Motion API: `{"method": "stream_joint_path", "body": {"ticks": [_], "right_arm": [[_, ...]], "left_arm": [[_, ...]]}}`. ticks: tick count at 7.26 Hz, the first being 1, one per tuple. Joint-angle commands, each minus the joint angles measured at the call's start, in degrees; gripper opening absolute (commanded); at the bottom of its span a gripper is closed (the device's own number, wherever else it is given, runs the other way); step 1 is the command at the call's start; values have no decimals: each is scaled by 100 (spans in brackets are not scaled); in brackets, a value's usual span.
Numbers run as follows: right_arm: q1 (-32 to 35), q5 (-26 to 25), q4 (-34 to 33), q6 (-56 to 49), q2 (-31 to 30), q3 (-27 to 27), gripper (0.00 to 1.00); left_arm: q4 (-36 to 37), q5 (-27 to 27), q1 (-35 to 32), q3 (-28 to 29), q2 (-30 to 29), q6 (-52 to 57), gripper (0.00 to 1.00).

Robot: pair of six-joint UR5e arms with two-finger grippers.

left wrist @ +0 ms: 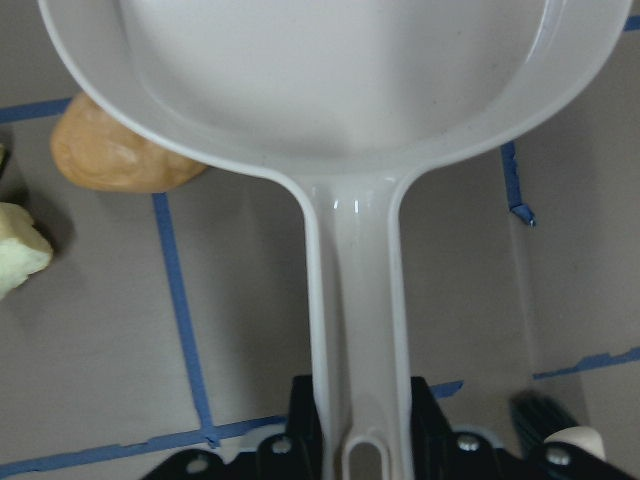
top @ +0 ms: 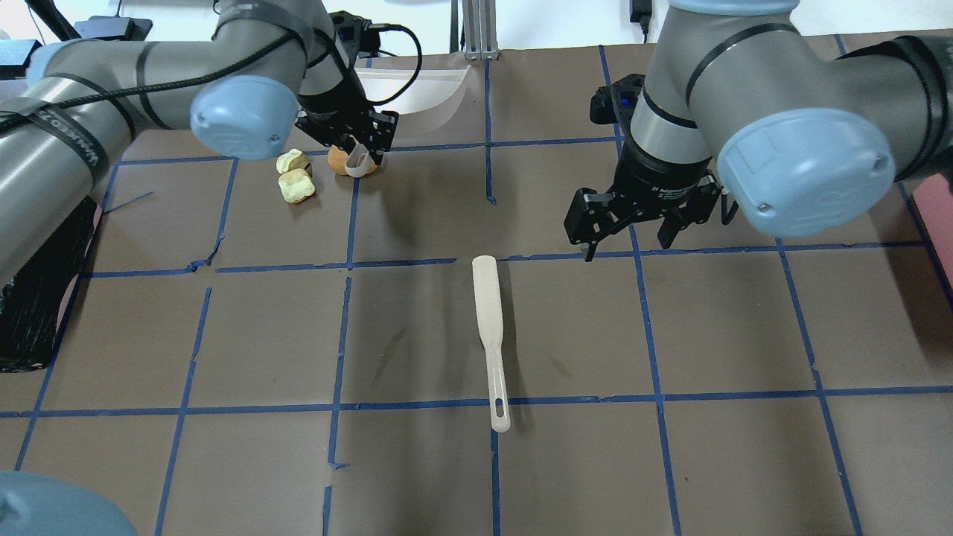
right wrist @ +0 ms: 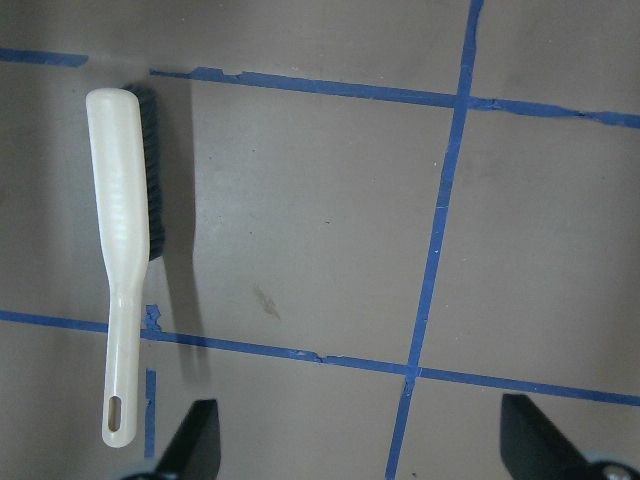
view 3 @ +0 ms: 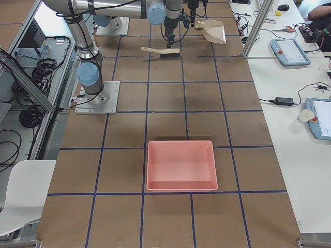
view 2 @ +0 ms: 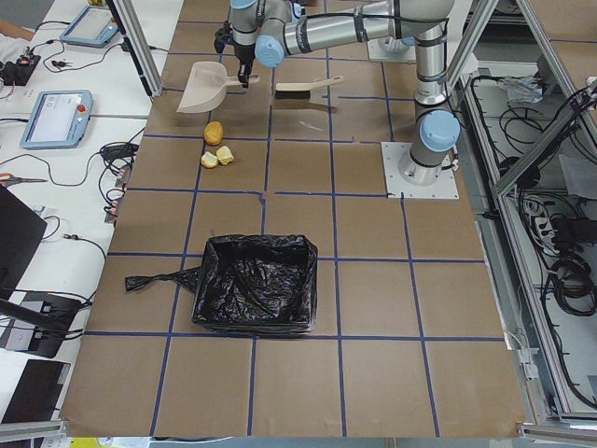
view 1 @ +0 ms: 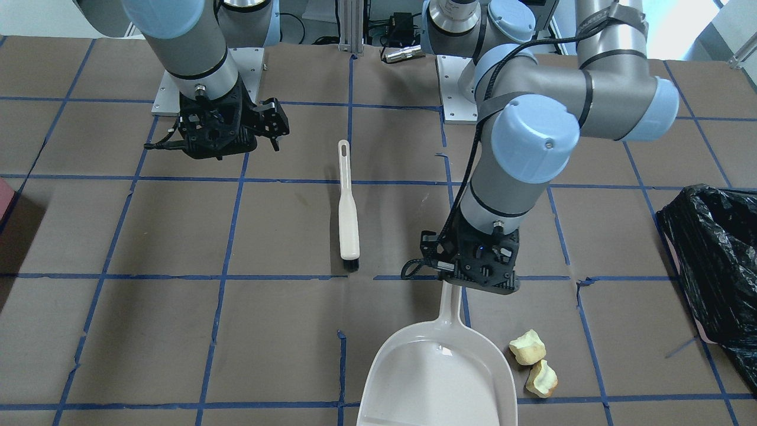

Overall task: Sweep and dump trash in nearest bin
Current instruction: 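Place the dustpan by the trash with left gripper while right grasps brush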

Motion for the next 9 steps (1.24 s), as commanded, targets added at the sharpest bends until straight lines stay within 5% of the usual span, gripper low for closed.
{"method": "stream_joint_path", "body": {"ticks": [1,3,6,9], "right_arm": [[623,-15,-353,542,270,79,97],[1282,-42,-757,1107,614,279,95],[1803,-33,-2540,1530,642,1710,95],[1892,37,-3044,1635,808,2083,95]], "left_arm": [[-406,115,693,-120,267,1527,6],[-398,150,1387,-671,783,3603,5],[251,414,2143,-1429,1042,6146,5],[752,414,2832,-1230,648,8180,5]]}}
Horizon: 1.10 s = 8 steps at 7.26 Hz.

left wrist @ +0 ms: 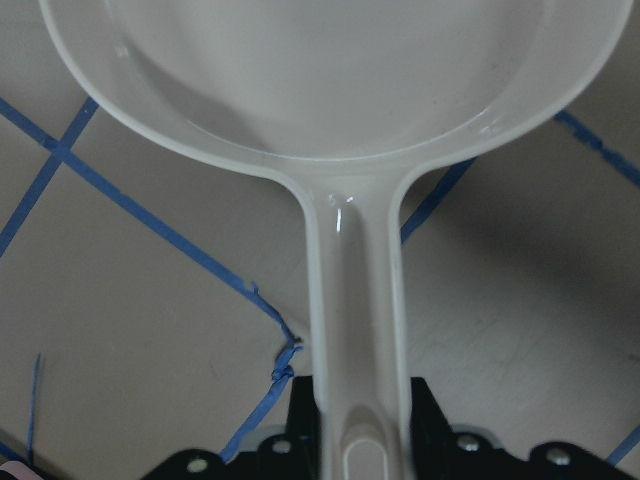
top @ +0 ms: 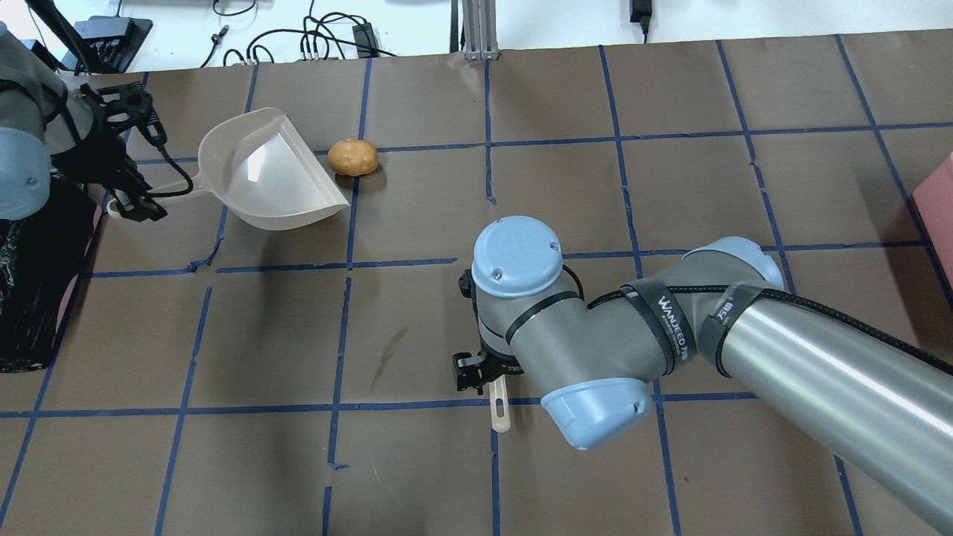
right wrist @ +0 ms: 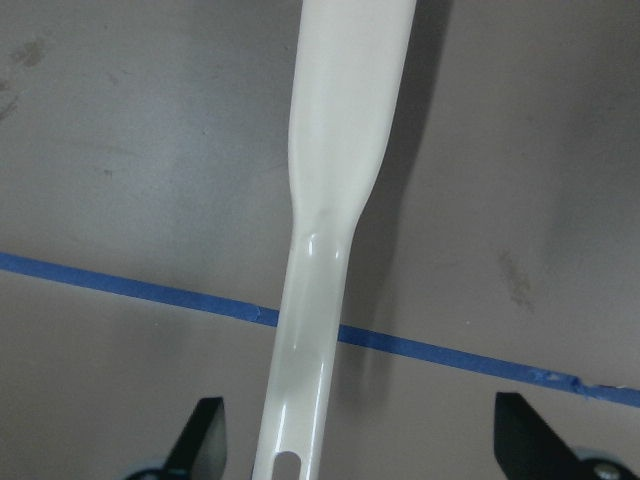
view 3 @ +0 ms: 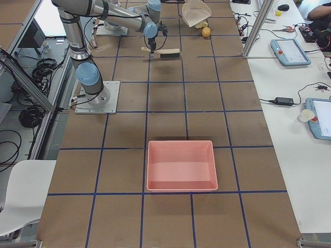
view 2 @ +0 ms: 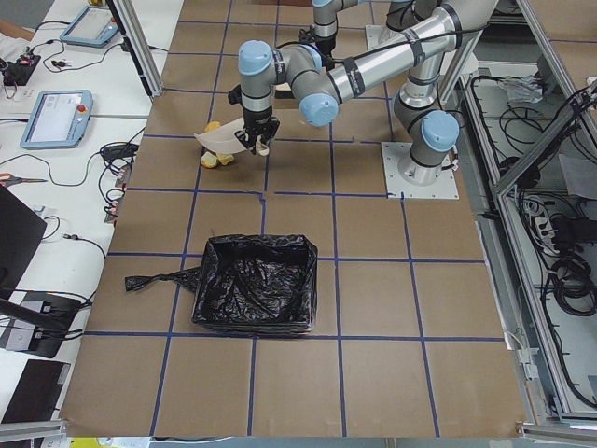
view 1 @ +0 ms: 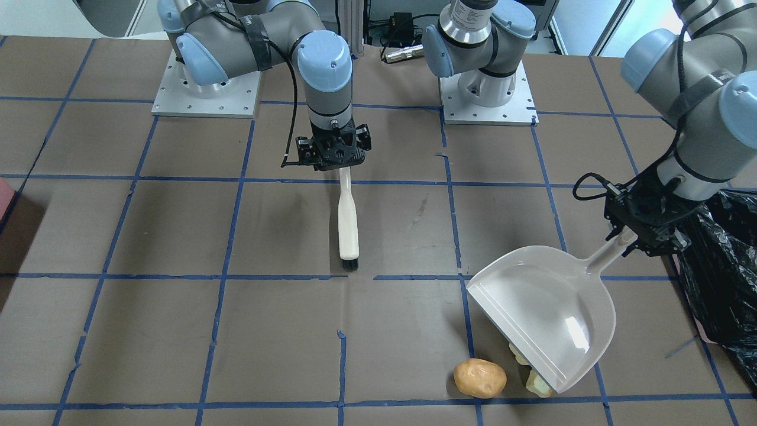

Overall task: Sweep and dump trash in nearest bin
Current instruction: 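Place the dustpan by the trash with left gripper while right grasps brush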

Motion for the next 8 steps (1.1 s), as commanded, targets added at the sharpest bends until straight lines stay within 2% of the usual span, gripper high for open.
{"method": "stream_joint_path", "body": {"ticks": [1,3,5,8], "right_arm": [[34,21,-207,21,94,82,95],[34,21,-400,21,156,91,91],[69,21,-410,21,217,91,83],[69,12,-445,21,226,91,35]], "left_arm": [[232,5,268,408,-421,1417,5],[224,-56,681,1050,-1062,2360,5],[76,170,700,1665,-1530,2608,5],[417,251,691,2167,-2250,2811,5]]}}
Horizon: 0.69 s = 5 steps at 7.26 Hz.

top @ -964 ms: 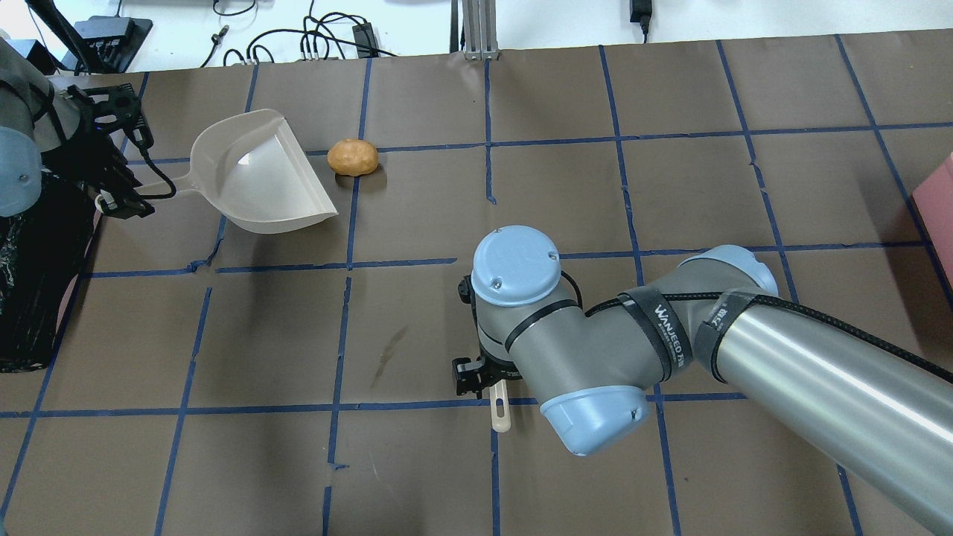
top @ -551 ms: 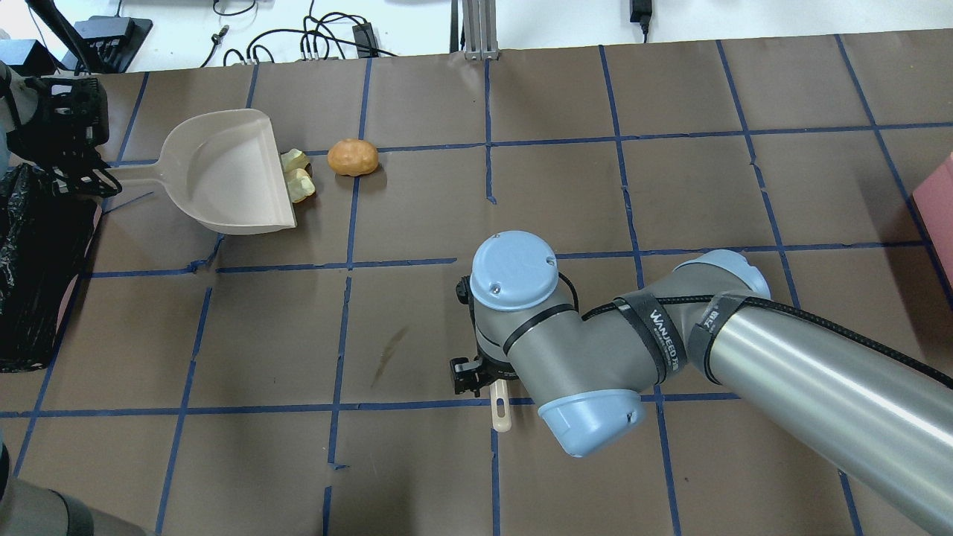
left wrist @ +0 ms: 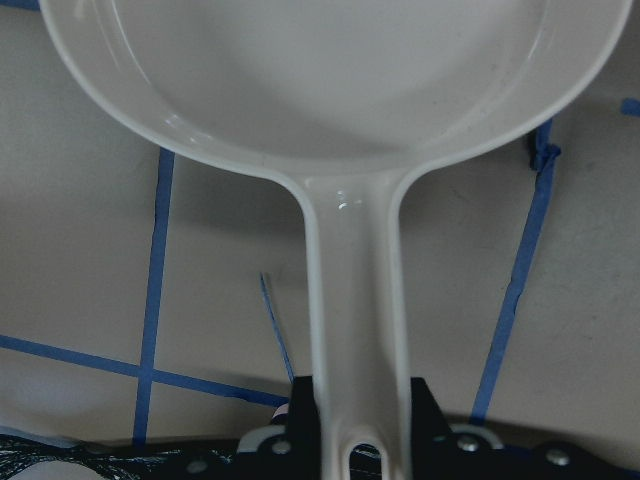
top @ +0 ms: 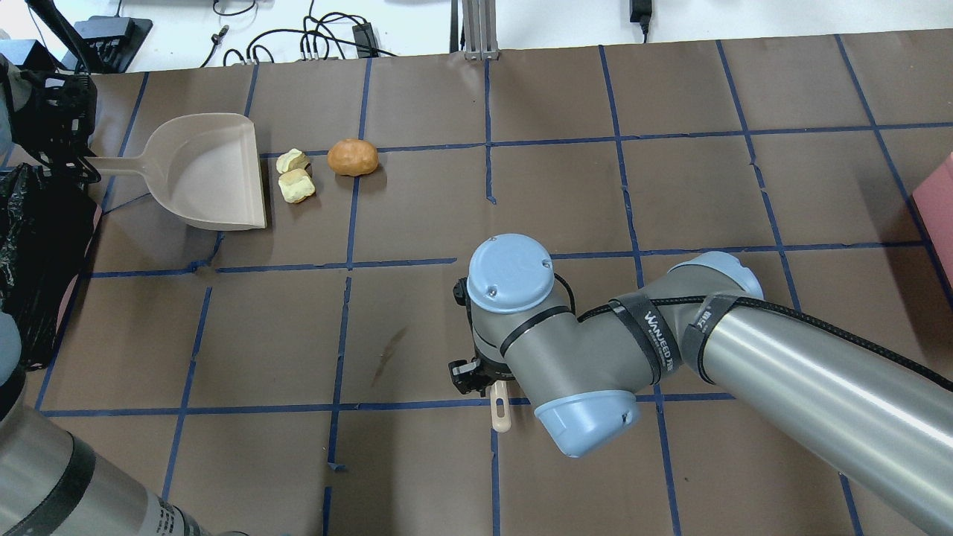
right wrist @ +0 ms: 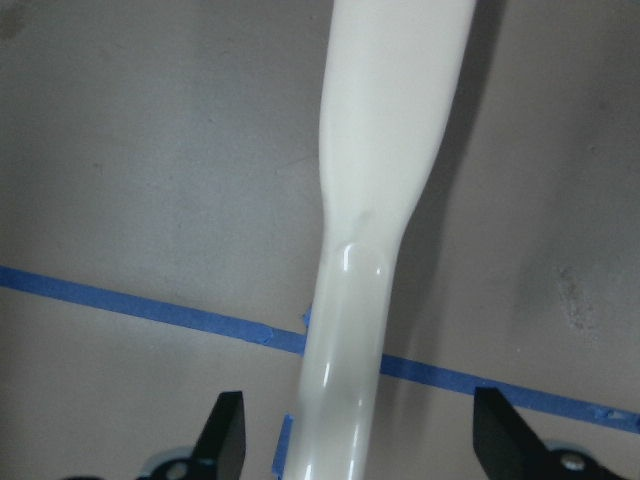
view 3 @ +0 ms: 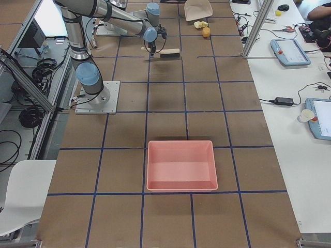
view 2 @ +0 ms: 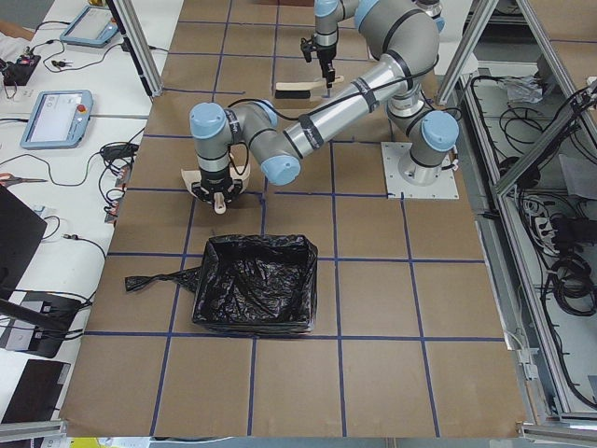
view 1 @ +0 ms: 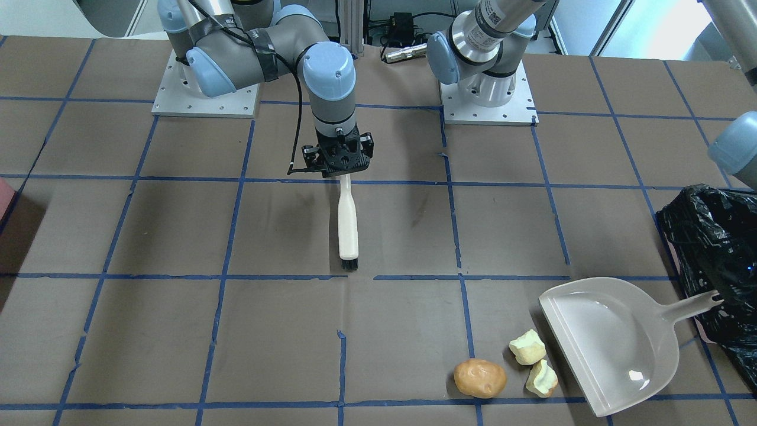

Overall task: Sweep and dump trash in nearest bin
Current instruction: 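Carry the brush with the right gripper toward the sponge cubes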

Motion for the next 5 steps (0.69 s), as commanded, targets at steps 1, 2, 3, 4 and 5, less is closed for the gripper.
{"method": "stream_joint_path", "body": {"ticks": [1,2,3,4,5], "right_arm": [[1,-10,-1,0,-4,-9,12],[1,-54,-1,0,-4,-26,7],[-7,-63,7,0,-12,-70,7],[-25,-63,51,0,-39,-244,5],[-34,-37,95,18,5,-429,4]], "left_arm": [[25,9,4,369,-360,245,5],[33,-8,-31,388,-439,246,5],[68,-26,-101,388,-492,246,5],[33,-35,-180,318,-510,263,5],[-19,-35,-224,309,-571,263,5]]}}
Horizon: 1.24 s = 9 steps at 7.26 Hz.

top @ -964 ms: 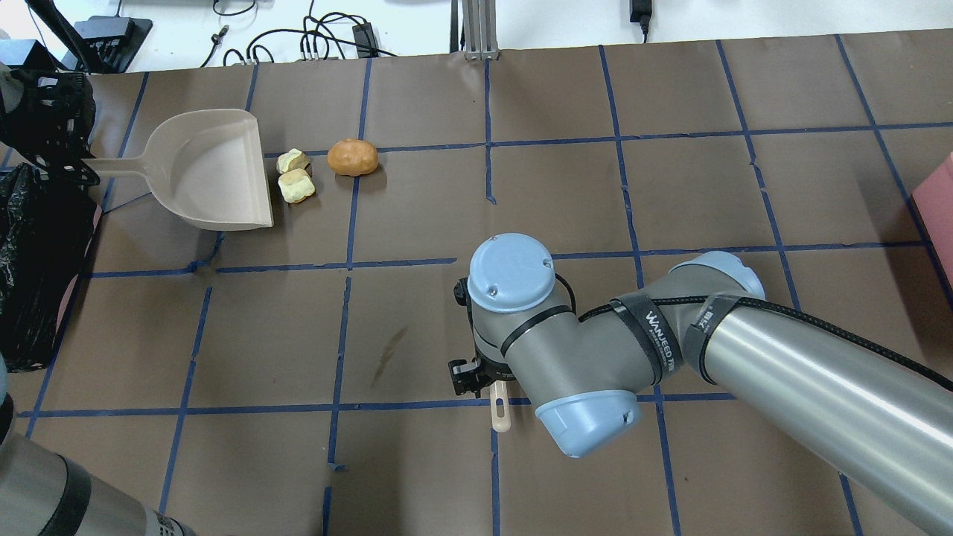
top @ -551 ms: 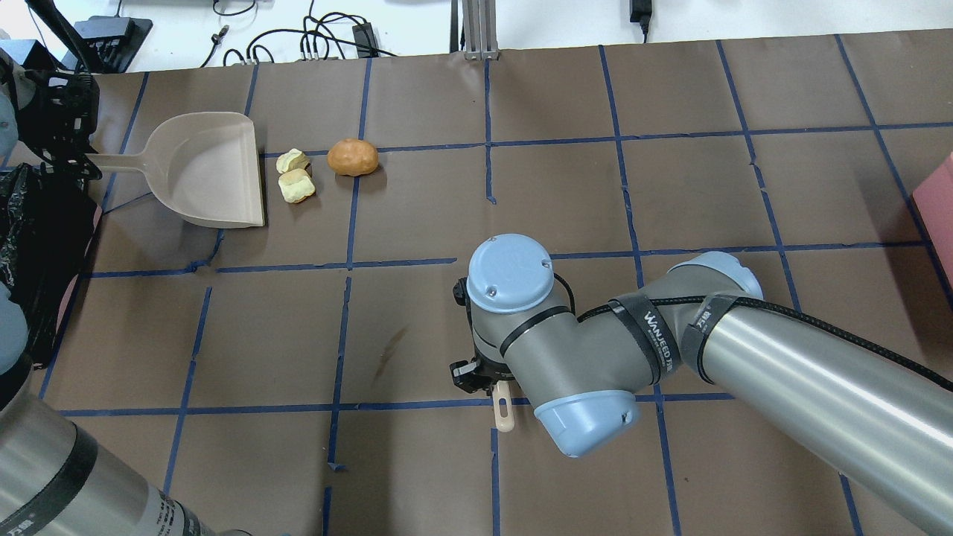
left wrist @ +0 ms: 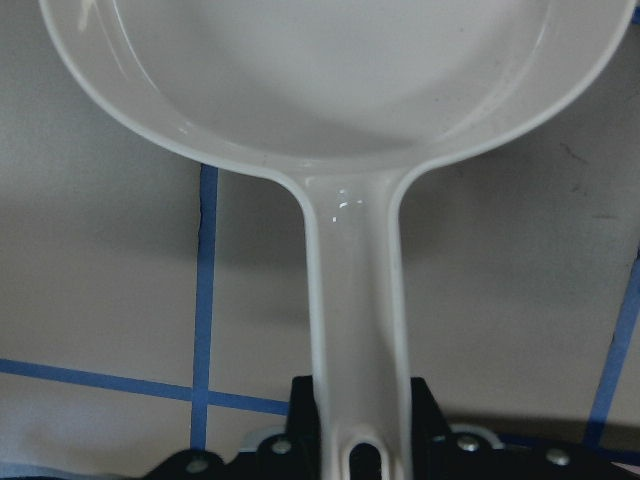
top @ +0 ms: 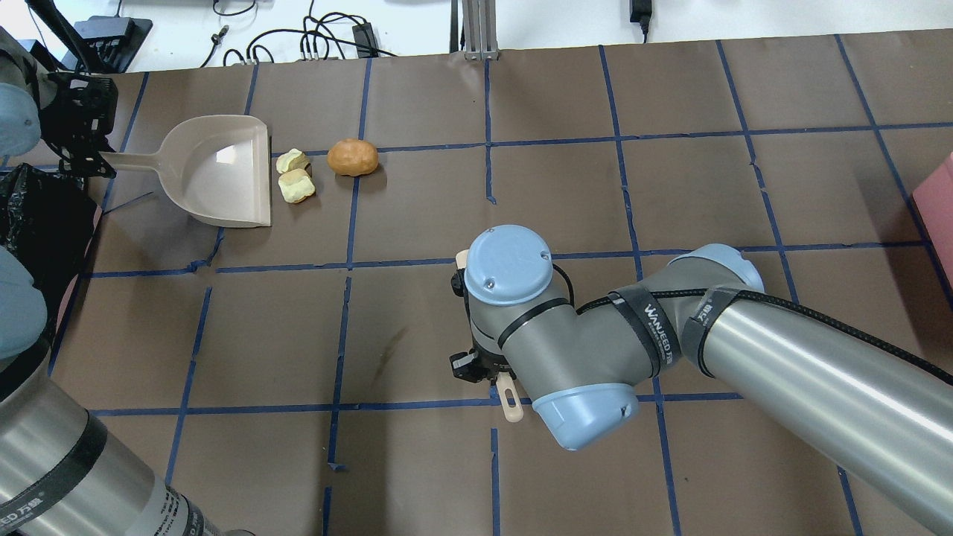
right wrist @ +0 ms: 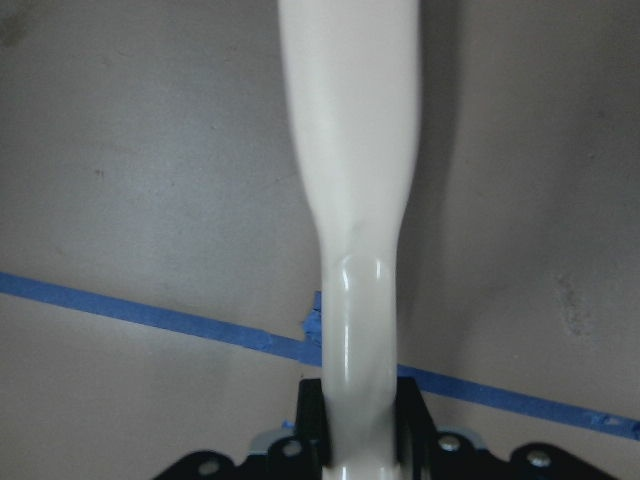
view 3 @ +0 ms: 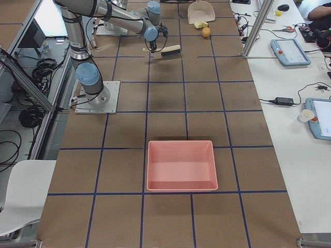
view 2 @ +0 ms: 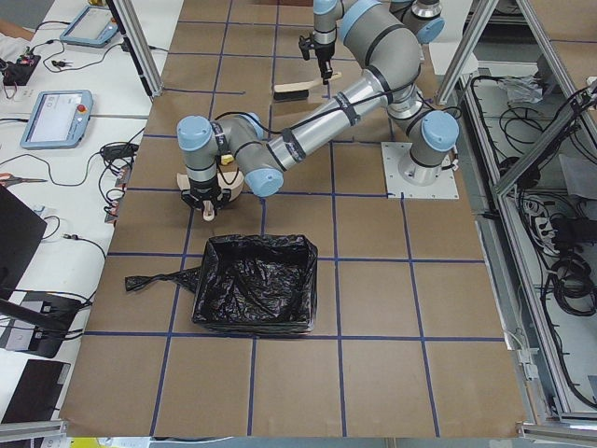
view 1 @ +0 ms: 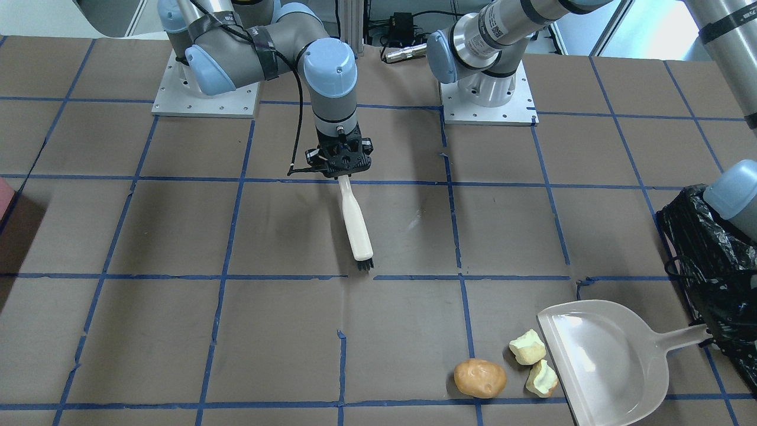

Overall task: Sweep and dump trash in nearest bin
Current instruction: 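Carry the brush with the right gripper toward the sponge cubes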

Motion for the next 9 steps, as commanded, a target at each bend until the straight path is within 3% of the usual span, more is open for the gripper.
{"method": "stream_joint_path", "body": {"ticks": [1,3,6,7,9], "right_arm": [[-66,61,58,292,22,-318,4],[-154,141,67,1021,327,-1018,3],[-67,325,154,2057,1485,-2449,3],[29,108,738,2522,1785,-3090,3],[118,26,1129,3805,2453,-4094,3]], "left_arm": [[-84,-6,-104,-36,-73,164,5],[-224,-6,-140,-53,-73,297,5],[-225,-6,-140,-71,-73,324,5],[-225,-6,-140,-71,-82,324,5],[-216,-15,-140,-80,-74,315,5]]}}
